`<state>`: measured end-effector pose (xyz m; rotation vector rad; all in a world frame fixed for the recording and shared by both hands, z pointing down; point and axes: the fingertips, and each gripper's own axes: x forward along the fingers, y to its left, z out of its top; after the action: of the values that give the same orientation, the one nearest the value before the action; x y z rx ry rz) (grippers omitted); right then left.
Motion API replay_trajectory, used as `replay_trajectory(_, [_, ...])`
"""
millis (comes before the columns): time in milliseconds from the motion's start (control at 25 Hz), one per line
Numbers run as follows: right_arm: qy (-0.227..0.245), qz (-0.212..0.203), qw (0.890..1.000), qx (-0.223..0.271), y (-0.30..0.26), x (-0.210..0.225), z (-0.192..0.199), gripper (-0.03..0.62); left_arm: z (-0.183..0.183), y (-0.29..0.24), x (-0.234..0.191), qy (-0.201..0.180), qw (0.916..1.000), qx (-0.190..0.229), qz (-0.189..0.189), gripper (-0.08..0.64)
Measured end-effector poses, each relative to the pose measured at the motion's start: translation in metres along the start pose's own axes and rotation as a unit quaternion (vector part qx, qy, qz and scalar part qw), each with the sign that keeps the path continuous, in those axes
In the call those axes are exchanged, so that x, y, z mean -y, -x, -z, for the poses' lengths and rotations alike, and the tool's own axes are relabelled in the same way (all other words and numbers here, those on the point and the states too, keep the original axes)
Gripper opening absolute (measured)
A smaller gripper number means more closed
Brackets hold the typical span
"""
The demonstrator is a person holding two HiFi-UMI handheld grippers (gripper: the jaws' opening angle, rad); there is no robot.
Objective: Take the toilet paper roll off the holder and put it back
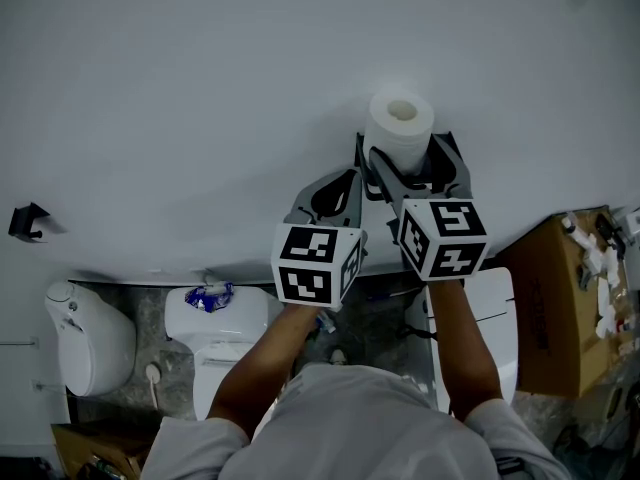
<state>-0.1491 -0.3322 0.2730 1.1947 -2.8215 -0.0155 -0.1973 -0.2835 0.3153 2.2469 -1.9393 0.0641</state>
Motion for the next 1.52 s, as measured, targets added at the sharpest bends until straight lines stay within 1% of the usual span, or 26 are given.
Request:
replay_trajectory(240, [0.003, -0.005, 1.000, 0.004, 0.010, 0.002, 0.000, 0.348, 0.001, 0.006, 0.004, 0.006, 1.0000, 0.000, -0.005, 0.005])
replay_trajectory(440, [0.000, -0.008, 1.000, 0.007, 0.023, 0.005, 0.002, 0.348, 0.001, 0.013, 0.013, 0.004, 0.9999, 0.002, -0.010, 0.005])
replay_trajectory(1080, [-0.007, -0.042, 0.999, -0.001, 0.067, -0.005, 0.018, 0.343, 0.010, 0.031, 0.053, 0.002, 0.9999, -0.001, -0.015, 0.005])
replay_trajectory(1200, [-0.005, -0.046, 0.999, -0.004, 0.076, -0.007, 0.022, 0.311, 0.011, 0.034, 0.059, 0.003, 0.9999, -0.001, -0.016, 0.005])
replay_trajectory(1440, [0.005, -0.048, 0.999, -0.012, 0.092, -0.011, 0.033, 0.173, 0.015, 0.039, 0.073, 0.004, 0.9999, -0.002, -0.014, 0.005])
replay_trajectory(1520, [0.006, -0.046, 0.999, -0.016, 0.096, -0.012, 0.037, 0.139, 0.017, 0.041, 0.076, 0.005, 0.9999, -0.002, -0.014, 0.005])
